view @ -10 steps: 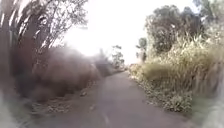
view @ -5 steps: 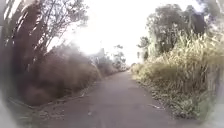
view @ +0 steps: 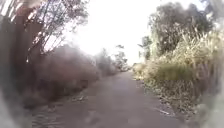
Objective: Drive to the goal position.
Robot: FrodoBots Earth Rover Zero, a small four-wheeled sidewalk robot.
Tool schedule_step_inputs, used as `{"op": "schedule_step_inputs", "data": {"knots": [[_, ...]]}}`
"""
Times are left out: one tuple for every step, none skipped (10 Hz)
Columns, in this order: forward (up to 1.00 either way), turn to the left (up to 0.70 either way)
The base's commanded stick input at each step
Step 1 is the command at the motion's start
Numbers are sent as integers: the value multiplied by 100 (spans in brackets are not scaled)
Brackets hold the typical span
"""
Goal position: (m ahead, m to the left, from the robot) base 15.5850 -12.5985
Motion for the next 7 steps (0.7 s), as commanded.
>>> {"op": "schedule_step_inputs", "data": {"knots": [[50,0],[50,0],[50,0],[50,0],[50,-50],[50,-50],[50,-50]]}}
